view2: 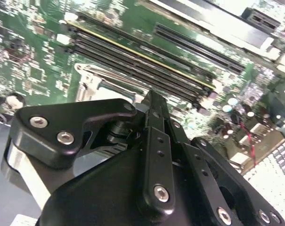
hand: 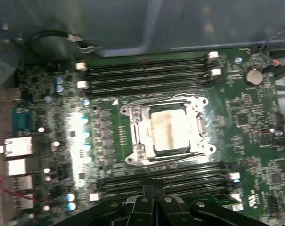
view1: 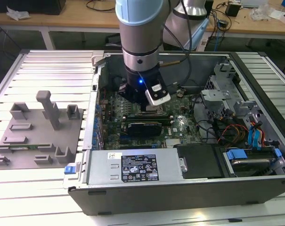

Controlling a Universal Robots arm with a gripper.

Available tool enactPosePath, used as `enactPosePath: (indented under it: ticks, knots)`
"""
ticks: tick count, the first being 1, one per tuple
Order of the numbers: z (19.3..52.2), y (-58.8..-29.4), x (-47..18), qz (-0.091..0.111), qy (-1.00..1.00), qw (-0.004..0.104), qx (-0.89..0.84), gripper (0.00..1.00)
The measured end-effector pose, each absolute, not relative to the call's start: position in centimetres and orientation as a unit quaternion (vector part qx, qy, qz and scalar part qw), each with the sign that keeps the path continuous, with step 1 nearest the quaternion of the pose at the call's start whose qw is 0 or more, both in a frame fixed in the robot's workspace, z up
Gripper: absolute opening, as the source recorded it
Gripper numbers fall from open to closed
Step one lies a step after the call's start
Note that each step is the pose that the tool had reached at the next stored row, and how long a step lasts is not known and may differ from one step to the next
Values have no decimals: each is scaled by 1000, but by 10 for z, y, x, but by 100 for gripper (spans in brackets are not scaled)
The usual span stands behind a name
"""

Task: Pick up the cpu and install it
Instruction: 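Install the second cpu locking lever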

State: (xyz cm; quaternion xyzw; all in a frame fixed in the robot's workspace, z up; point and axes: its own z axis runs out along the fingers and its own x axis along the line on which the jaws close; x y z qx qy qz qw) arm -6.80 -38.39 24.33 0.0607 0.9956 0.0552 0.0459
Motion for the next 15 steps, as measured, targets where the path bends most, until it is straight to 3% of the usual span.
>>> enactPosePath:
  ticks: [15]
  knots:
    - [243, -363, -55, 56, 996, 46, 60, 11]
